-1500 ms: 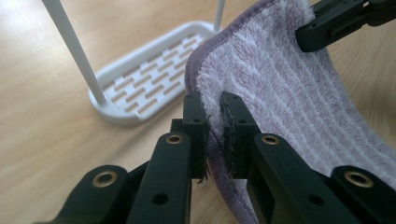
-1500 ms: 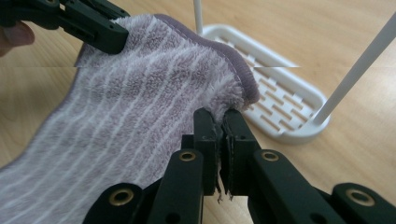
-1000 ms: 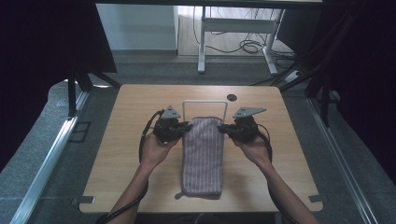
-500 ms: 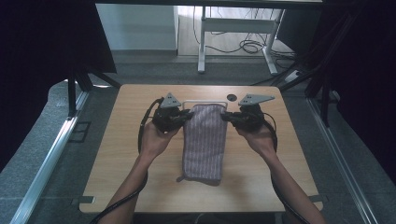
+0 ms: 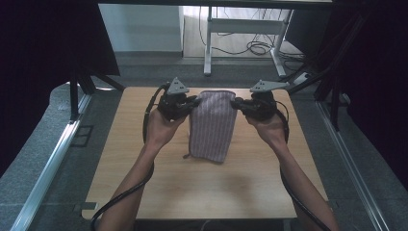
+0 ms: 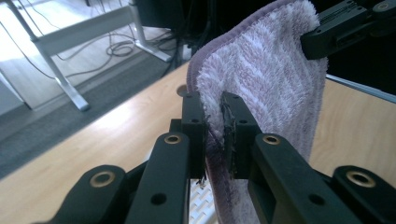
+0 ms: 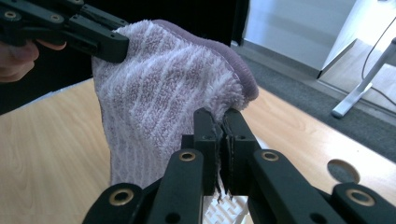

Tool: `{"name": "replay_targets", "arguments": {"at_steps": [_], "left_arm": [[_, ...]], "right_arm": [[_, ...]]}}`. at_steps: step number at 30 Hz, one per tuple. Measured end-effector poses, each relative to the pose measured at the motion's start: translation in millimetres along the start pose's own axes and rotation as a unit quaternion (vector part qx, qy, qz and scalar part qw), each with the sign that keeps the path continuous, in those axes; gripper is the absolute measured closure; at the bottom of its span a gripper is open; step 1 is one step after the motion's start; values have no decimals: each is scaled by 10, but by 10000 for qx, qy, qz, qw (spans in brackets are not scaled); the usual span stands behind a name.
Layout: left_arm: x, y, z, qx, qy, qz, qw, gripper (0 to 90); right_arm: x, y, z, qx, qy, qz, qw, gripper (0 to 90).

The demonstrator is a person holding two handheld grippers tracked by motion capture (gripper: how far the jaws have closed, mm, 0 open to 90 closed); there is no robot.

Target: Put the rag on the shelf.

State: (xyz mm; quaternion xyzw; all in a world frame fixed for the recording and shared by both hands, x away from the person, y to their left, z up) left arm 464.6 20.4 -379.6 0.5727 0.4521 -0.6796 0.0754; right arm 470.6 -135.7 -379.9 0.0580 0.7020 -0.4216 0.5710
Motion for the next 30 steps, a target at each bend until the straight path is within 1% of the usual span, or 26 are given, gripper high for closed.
{"name": "replay_targets", "arguments": {"at_steps": [2, 6, 14, 22, 27, 29, 30], "left_arm": [[-60, -8, -49, -74, 52, -14, 10000, 805], [-161, -20, -121, -125, 10, 20, 9999, 805], [-311, -46, -260, -248, -43, 41, 9997, 802], [-473, -61, -376, -371, -69, 61, 9993, 802], [-561, -49, -445, -422, -109, 38, 9990, 802], [-598, -47, -464, -430, -142, 64, 9990, 802], [-615, -47, -476, -450, -126, 62, 9989, 802]], "right_arm": [[-65, -4, 25, 43, -18, 29, 10000, 857], [-203, -8, 75, 141, -59, 83, 9998, 857], [-438, 15, 160, 283, -110, 160, 9994, 853], [-642, 31, 244, 401, -119, 254, 9988, 853], [-751, 46, 310, 482, -115, 265, 9984, 853], [-796, 50, 340, 519, -128, 270, 9982, 853], [-817, 52, 356, 540, -127, 272, 9981, 853]]}}
Point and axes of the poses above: each handheld gripper's, and its own axes: y roughly forward along the jaws, x roughly out of its underside, z roughly to its right, the point moved 10 cm from there along y, roughly forward along the jaws, and after that the axes turned 4 degrees about -z, right-handed, at the moved point
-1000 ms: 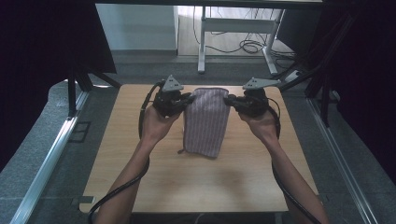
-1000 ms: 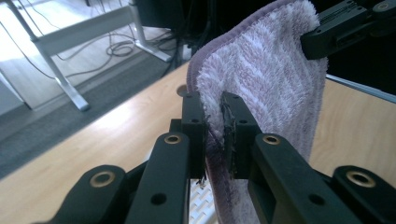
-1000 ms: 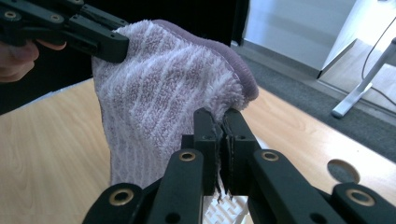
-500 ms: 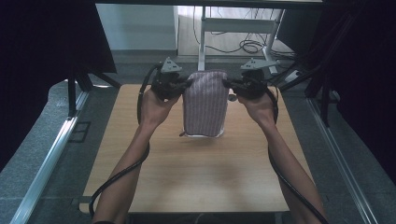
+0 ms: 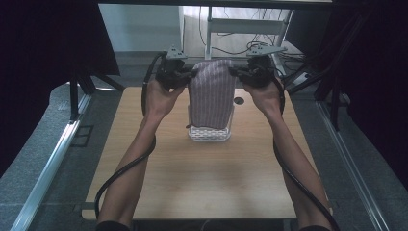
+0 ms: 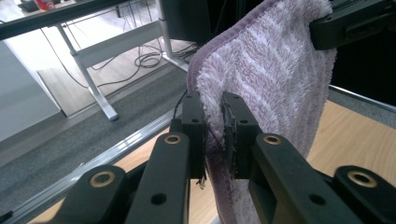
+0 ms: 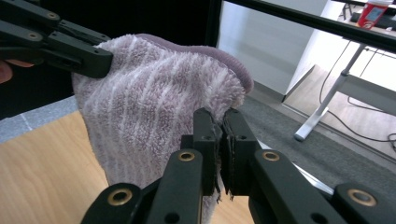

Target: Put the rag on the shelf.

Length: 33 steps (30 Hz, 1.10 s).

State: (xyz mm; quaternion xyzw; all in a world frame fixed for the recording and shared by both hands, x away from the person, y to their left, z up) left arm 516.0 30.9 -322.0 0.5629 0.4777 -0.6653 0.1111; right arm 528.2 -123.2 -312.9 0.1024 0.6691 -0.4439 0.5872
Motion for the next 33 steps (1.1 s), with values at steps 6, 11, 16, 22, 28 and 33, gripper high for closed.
{"name": "replay_targets", "arguments": {"at_steps": [6, 11, 16, 22, 28, 33], "left_arm": [[-94, 67, -105, -210, -102, 29, 9997, 801], [-136, 179, -179, -430, -102, -34, 9990, 800], [-169, 269, -254, -583, -128, -53, 9982, 798], [-150, 430, -331, -771, -33, -144, 9969, 794], [-56, 629, -404, -909, 105, -260, 9955, 788], [80, 809, -440, -953, 154, -482, 9942, 785]], "right_arm": [[-70, 60, 89, 55, 51, 32, 10000, 849], [-92, 123, 147, 112, 85, 28, 9999, 848], [-111, 201, 220, 131, 163, 47, 9998, 846], [-77, 338, 313, 198, 228, 19, 9995, 843], [17, 478, 385, 248, 258, -96, 9993, 840], [123, 607, 432, 303, 256, -261, 9989, 840]]}}
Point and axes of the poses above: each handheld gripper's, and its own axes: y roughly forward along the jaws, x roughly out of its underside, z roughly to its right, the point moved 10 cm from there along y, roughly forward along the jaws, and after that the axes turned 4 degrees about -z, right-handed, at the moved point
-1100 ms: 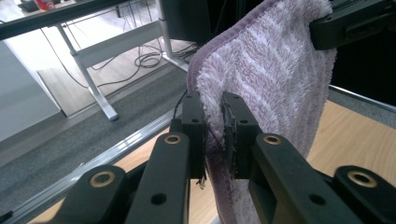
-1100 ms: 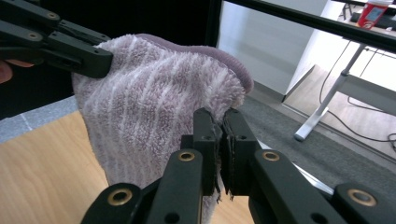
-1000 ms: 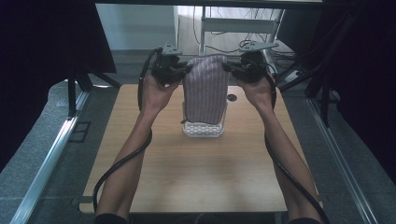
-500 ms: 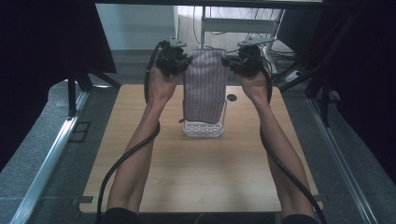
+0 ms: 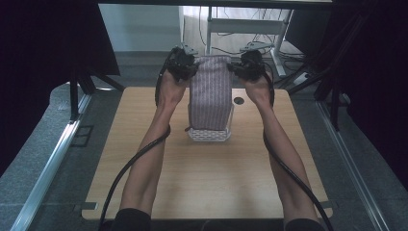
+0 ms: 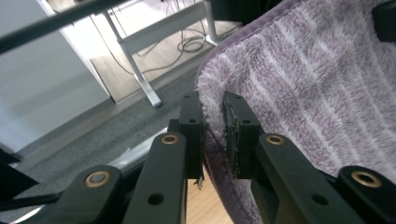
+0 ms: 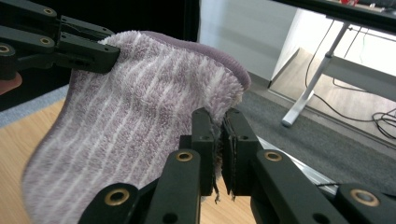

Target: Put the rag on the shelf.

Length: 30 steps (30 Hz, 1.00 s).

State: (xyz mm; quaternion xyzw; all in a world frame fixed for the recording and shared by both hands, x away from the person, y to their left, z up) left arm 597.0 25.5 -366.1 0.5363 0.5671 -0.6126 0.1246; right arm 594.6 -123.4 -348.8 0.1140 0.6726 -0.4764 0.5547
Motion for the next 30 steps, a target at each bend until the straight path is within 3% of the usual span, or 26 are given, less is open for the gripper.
{"name": "replay_targets", "arguments": {"at_steps": [8, 14, 19, 20, 28, 30], "left_arm": [[204, 245, 20, -14, 88, -334, 9994, 780], [421, 439, 67, 186, 41, -668, 9976, 774], [544, 497, 92, 383, -64, -840, 9957, 754], [581, 506, 90, 423, -91, -931, 9947, 720], [684, 451, -43, 291, -350, -933, 9946, 407], [700, 424, -63, 287, -394, -924, 9945, 368]], "right_arm": [[203, 225, 42, 14, 155, -301, 9994, 841], [379, 376, 44, 20, 171, -564, 9983, 836], [531, 458, 35, -76, 278, -747, 9968, 811], [560, 472, 32, -131, 308, -793, 9963, 776], [611, 451, 43, -143, 437, -802, 9957, 661], [621, 439, 35, -143, 435, -811, 9957, 627]]}}
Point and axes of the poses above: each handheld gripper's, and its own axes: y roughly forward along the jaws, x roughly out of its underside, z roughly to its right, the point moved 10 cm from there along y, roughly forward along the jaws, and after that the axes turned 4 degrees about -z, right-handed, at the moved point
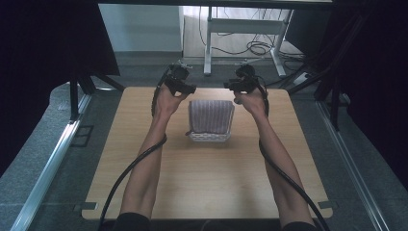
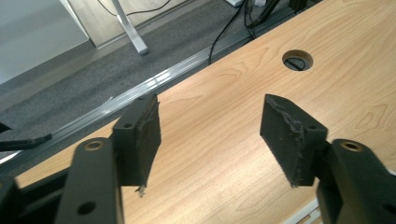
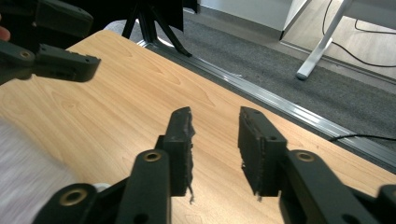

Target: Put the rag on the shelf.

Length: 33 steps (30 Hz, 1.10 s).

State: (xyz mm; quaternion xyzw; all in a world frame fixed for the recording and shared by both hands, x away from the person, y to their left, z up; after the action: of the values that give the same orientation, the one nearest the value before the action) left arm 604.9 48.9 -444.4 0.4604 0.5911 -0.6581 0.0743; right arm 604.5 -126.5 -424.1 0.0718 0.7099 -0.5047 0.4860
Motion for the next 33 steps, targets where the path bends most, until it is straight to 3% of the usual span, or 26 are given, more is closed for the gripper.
{"name": "replay_targets", "arguments": {"at_steps": [6, 17, 21, 27, 33], "left_arm": [[54, -60, -23, 148, -211, -40, 9997, 254], [65, -305, -9, 524, -509, 283, 9969, 171], [81, -405, 50, 737, -438, 305, 9959, 137], [118, -561, 113, 784, -209, 362, 9960, 132], [194, -716, 218, 921, -99, 556, 9941, 132]], "right_arm": [[53, -25, -24, -65, -12, -27, 10000, 509], [155, -199, -75, -368, 66, 148, 9992, 336], [188, -282, -119, -418, 20, 176, 9990, 277], [250, -430, -215, -512, -58, 219, 9984, 189], [343, -541, -291, -592, -126, 178, 9980, 145]]}}
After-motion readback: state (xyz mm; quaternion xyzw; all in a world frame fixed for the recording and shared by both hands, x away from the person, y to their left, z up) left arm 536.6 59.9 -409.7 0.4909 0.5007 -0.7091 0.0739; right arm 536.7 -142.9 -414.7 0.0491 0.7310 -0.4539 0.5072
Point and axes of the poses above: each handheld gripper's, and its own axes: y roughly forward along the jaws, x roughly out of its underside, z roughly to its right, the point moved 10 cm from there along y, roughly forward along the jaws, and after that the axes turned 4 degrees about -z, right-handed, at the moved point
